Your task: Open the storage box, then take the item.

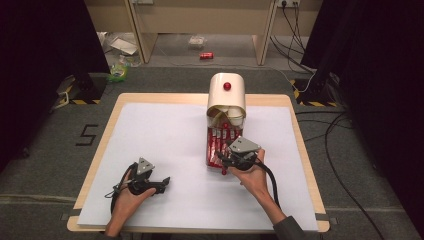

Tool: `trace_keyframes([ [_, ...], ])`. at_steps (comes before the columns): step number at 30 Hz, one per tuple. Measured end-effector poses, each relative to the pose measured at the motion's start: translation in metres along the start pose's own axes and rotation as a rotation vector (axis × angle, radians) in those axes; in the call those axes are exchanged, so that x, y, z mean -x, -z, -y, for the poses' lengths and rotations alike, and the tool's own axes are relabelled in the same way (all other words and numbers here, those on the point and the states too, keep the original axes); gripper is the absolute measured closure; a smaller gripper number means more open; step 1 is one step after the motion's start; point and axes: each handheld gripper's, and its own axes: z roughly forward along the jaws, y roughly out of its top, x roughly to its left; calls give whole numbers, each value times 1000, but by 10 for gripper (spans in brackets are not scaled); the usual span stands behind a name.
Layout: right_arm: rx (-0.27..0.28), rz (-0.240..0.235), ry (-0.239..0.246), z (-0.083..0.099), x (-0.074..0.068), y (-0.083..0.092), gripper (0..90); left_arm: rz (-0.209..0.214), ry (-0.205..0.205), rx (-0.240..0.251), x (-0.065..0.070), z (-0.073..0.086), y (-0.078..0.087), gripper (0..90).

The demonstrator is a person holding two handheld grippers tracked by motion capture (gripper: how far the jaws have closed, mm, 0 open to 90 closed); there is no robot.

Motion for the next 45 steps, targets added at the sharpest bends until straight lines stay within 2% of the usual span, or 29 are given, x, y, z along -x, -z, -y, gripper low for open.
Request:
trace_keyframes([
  [9,-17,-5,-11,-2,-3,-10,464,0,1,0,0,0,0,131],
  [13,-30,-1,-40,-2,-1,-15,467,2,1,-1,0,0,0,130],
  [23,-35,3,-79,0,4,-19,478,0,1,-2,0,0,0,129],
  [29,-31,1,-73,-2,2,-19,478,1,1,-2,0,0,0,129],
  [33,-50,6,-66,-1,1,-22,481,1,1,-2,0,0,0,130],
  [42,-72,16,-89,0,-3,-30,531,2,1,-1,0,0,0,130],
  [45,-83,29,-74,-1,-5,-33,536,1,1,0,0,0,0,130],
])
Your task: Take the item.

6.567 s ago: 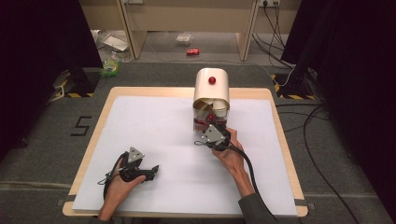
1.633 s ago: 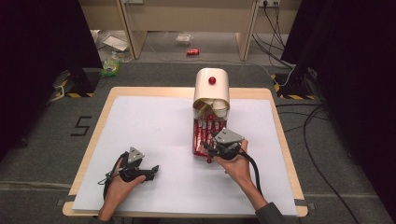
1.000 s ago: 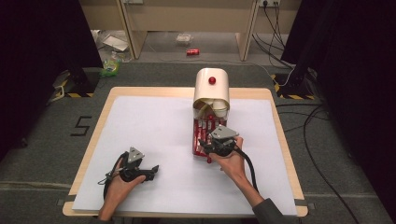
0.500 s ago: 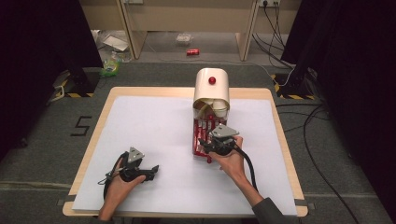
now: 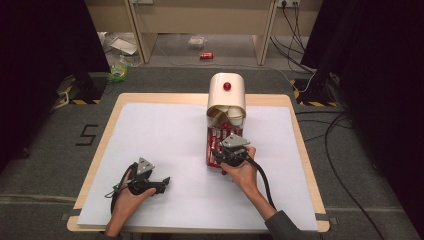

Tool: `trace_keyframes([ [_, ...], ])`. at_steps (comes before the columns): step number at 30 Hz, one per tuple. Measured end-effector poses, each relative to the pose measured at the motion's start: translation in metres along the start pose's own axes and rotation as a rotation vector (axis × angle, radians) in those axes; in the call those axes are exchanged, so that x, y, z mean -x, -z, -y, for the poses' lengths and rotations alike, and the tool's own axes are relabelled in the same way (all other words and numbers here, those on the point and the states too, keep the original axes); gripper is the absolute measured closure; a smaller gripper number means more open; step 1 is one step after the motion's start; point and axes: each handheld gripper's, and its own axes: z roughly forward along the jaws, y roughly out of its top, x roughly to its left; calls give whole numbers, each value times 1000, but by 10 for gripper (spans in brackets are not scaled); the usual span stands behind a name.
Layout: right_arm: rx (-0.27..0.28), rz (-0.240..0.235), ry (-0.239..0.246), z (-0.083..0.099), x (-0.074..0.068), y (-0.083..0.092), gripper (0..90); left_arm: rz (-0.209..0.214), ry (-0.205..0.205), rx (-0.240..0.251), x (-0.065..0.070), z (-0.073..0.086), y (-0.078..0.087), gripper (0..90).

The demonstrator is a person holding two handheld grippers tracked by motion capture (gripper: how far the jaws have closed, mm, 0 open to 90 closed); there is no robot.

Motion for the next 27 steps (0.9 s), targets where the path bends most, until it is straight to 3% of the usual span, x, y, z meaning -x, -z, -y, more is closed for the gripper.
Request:
trace_keyframes([
  [11,-14,-11,11,1,1,1,650,0,0,-1,0,0,0,130],
  [15,-10,-27,-38,1,6,-2,678,-1,0,-1,0,0,0,130],
  [21,4,-19,-12,0,8,1,786,0,1,0,0,0,0,130],
  [27,8,-41,31,-5,17,16,840,-1,-1,-1,0,0,0,130],
])
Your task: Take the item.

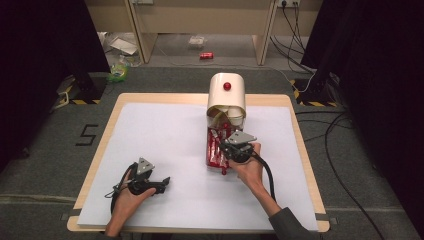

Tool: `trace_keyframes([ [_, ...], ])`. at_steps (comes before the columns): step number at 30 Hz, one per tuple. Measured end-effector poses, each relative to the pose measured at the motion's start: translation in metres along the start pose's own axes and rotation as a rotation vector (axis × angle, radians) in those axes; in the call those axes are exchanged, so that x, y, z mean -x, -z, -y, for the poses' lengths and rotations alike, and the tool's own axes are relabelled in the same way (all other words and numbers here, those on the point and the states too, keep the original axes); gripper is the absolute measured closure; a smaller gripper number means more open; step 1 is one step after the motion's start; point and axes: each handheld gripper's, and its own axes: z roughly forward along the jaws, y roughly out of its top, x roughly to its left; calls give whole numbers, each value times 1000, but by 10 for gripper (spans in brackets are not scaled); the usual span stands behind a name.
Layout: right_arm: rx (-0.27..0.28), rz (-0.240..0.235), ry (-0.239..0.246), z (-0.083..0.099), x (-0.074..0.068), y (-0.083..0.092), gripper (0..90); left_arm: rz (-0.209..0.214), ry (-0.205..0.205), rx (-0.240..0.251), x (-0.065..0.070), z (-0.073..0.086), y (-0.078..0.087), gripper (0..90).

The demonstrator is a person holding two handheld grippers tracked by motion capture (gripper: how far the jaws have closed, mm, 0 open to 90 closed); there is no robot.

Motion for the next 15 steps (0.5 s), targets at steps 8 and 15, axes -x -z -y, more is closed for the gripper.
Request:
trace_keyframes([
  [8,-27,-20,63,7,4,14,848,0,0,-1,0,0,0,130],
  [15,-71,-13,52,11,1,4,754,1,3,1,0,0,0,130],
])
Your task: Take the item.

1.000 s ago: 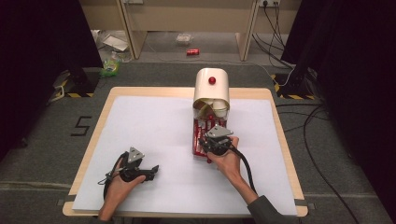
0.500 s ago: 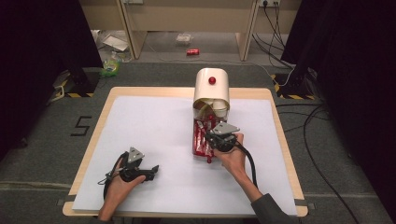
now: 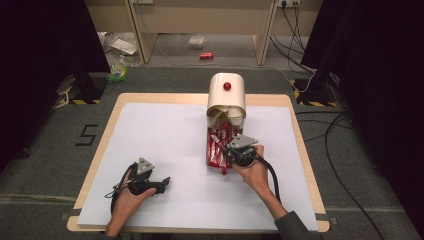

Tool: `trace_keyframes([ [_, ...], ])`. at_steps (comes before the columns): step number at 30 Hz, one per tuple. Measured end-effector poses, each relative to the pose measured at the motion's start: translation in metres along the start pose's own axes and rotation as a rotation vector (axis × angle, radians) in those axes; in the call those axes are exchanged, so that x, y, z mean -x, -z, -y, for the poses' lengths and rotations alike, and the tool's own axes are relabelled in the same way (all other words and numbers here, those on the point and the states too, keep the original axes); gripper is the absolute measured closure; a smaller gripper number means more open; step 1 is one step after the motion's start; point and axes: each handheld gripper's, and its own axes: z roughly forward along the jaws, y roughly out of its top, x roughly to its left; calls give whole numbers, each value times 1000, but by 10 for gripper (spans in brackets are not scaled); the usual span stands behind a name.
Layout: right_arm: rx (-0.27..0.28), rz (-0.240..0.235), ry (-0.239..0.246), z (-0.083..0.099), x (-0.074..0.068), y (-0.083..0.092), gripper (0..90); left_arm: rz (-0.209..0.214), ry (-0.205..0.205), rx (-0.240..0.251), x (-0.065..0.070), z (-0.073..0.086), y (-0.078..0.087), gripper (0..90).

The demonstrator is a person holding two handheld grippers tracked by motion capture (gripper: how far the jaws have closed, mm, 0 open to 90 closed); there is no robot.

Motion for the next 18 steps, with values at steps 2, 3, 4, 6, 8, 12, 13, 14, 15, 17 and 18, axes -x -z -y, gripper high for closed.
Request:
trace_keyframes([
  [2,2,-6,-5,1,0,-3,756,0,0,-1,0,0,0,130],
  [3,2,-6,-5,1,0,-3,756,-1,0,0,0,0,0,130],
  [4,5,-8,8,1,0,-2,784,0,0,0,0,0,0,130],
  [6,7,-3,4,0,-1,-1,805,0,0,-1,0,0,0,130],
  [8,21,-13,0,0,-1,0,817,0,0,0,0,0,0,130],
  [12,46,-31,-24,-2,-2,4,824,1,1,-1,0,0,0,130],
  [13,55,-33,-21,-3,-2,6,825,0,-3,-3,0,0,0,129],
  [14,61,-34,-20,-4,-2,9,825,-1,-2,-3,0,0,0,130],
  [15,72,-42,-27,-5,-2,12,825,0,-2,-2,0,0,0,129],
  [17,92,-45,-36,-6,-1,18,828,1,-3,-3,0,0,0,130],
  [18,99,-42,-33,-7,0,21,829,1,-2,-3,0,0,0,130],
])
